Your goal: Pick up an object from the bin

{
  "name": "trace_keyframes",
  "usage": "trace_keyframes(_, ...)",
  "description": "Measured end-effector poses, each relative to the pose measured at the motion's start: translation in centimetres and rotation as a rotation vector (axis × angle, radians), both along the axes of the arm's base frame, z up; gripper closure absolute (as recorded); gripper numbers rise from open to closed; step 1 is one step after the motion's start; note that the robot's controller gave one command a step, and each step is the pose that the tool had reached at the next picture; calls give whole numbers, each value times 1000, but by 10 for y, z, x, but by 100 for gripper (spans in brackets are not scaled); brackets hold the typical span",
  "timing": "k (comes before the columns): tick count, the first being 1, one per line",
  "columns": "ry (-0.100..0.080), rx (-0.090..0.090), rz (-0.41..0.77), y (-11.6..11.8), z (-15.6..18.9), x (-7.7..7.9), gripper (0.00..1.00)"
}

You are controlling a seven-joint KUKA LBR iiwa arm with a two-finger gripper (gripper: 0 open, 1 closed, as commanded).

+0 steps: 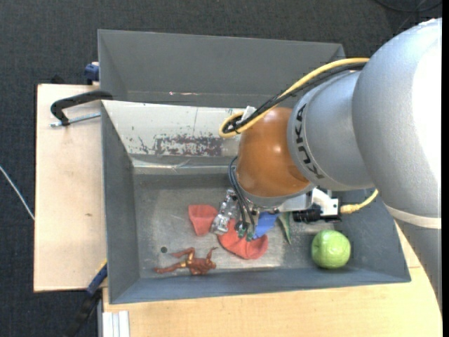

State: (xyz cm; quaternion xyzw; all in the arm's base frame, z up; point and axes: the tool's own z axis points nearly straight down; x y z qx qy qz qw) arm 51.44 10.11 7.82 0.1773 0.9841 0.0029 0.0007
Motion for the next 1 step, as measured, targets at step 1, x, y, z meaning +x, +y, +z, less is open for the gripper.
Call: trace_keyframes(1, 3, -3, -1, -1, 15, -2, 100)
